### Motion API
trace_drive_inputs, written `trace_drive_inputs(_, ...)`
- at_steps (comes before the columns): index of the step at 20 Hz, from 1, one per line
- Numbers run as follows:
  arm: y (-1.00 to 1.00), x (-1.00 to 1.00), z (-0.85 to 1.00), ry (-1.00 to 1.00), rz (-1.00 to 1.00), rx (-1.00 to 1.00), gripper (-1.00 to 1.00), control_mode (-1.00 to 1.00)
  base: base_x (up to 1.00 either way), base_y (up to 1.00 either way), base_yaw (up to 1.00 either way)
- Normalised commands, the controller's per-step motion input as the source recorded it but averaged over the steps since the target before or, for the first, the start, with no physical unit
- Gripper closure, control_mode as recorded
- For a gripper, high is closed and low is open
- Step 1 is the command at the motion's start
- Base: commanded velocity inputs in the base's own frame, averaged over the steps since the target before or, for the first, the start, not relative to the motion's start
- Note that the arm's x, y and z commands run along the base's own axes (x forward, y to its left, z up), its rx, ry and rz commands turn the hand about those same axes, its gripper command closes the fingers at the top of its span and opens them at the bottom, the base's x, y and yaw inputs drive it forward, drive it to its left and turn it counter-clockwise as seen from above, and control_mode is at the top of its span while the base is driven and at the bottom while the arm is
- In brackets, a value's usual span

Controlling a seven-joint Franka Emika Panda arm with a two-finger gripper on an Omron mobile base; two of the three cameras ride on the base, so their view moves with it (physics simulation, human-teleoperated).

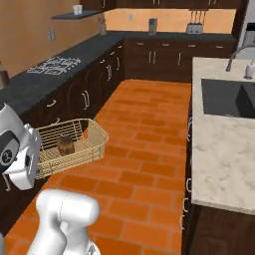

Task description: Open the cabinet, pick up the bread from the cabinet and place it in the basket. Then move the basket to the dining counter.

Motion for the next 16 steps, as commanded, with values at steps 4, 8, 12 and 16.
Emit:
trace_drive_inputs(4,0.0,0.0,0.0,0.0,0.0,0.0,1.0,1.0,0.56,0.51,-0.75)
trace_drive_inputs(8,0.0,0.0,0.0,0.0,0.0,0.0,1.0,1.0,0.71,0.58,-0.73)
trace_drive_inputs(12,0.0,0.0,0.0,0.0,0.0,0.0,1.0,1.0,0.57,0.55,-0.74)
trace_drive_inputs(16,0.0,0.0,0.0,0.0,0.0,0.0,1.0,1.0,0.33,0.39,-0.81)
